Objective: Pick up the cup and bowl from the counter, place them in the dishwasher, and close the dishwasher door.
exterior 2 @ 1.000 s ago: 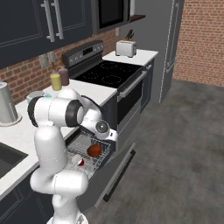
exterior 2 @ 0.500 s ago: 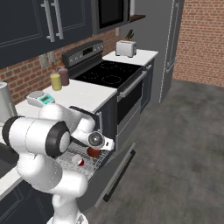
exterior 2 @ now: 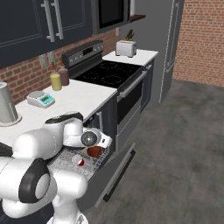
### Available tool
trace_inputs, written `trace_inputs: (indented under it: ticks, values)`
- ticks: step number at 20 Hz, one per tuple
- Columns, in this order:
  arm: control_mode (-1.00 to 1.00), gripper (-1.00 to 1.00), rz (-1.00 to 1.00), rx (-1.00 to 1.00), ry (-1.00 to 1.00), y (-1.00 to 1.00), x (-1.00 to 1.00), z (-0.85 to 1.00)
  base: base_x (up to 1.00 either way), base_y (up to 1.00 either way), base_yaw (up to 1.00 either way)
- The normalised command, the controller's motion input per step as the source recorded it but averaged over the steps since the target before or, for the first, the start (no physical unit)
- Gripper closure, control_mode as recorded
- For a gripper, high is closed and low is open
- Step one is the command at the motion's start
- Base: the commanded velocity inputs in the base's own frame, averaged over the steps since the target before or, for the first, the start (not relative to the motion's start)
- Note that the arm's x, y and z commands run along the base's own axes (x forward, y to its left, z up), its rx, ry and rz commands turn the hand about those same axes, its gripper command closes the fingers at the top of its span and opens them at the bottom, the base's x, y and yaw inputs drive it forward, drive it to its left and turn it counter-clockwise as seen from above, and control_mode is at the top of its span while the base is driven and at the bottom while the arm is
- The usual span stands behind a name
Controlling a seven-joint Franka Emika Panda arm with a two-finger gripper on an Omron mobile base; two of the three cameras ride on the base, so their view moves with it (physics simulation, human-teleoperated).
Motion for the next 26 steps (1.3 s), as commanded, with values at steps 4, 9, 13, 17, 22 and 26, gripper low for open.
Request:
trace_inputs:
  ticks: [4, 9, 13, 17, 22, 26]
  values:
    - [-1.0, -1.0, 0.0, 0.42, 0.24, -0.79, -0.15, 0.36, 0.0, 0.0, 0.0]
    - [-1.0, -1.0, 0.0, 0.47, 0.24, -0.9, -0.17, 0.03, 0.0, 0.0, 0.0]
    - [-1.0, -1.0, 0.0, 0.49, 0.23, -0.98, -0.28, 0.0, 0.0, 0.0, 0.0]
    - [-1.0, -1.0, 0.0, 0.57, 0.08, -0.76, -0.33, -0.17, 0.0, 0.0, 0.0]
    - [-1.0, -1.0, 0.02, 0.51, 0.0, -0.15, -0.09, -0.55, 0.0, 0.0, 0.0]
    - [-1.0, -1.0, 0.07, 0.28, 0.0, -0.06, 0.0, -0.77, 0.0, 0.0, 0.0]
